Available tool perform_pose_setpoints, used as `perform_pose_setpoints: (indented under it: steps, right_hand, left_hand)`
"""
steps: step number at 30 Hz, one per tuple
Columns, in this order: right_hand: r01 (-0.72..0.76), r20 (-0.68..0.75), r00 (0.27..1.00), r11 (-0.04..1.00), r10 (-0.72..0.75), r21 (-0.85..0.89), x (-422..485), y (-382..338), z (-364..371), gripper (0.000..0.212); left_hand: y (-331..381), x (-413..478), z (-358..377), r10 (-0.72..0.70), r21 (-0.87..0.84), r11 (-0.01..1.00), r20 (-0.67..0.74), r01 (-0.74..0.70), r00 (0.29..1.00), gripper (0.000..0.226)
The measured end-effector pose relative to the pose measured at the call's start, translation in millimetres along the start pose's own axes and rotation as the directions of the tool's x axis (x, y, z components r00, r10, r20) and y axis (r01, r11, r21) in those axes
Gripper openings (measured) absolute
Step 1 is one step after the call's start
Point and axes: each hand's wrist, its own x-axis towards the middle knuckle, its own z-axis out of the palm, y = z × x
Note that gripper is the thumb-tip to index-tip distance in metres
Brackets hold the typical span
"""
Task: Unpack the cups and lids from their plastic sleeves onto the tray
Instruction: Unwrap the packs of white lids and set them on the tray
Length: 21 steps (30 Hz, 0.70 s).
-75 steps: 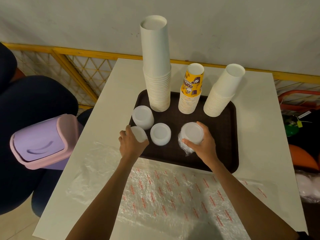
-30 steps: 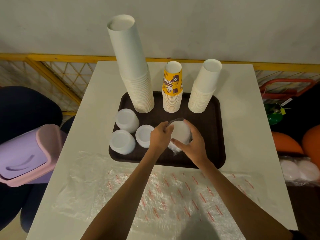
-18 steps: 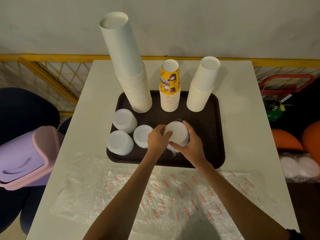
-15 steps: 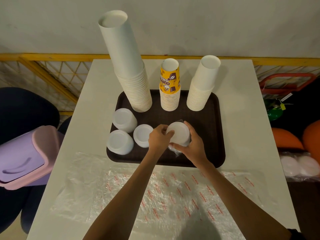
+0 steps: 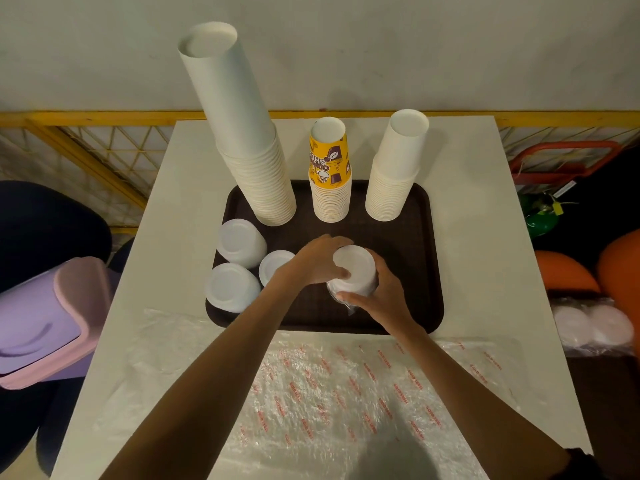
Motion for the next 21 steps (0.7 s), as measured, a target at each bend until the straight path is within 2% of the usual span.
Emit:
perform_pose_setpoints:
  steps: [9,15,21]
  right_hand:
    - [-0.003,-0.005,1.0,1.0,0.003,-0.008,0,-1,0,0.079]
    - [0.012,-0.019,1.0,0.999,-0.013,-0.03,-1,-3,3,0.078]
    - [0.045,-0.022,0.999,0.998,-0.046,-0.045,-1,-1,4,0.08]
  left_hand:
    - [8,9,-7,-0.042,-0.002,0.999,0.055,0.042,0.998,0.06]
    - [16,11,-8,-0.042,0.069,0.997,0.016,0.041,0.999,0.055]
    - [16,7,-8,-0.036,0.002,0.999,-0.029,0.036,0.999,0.051]
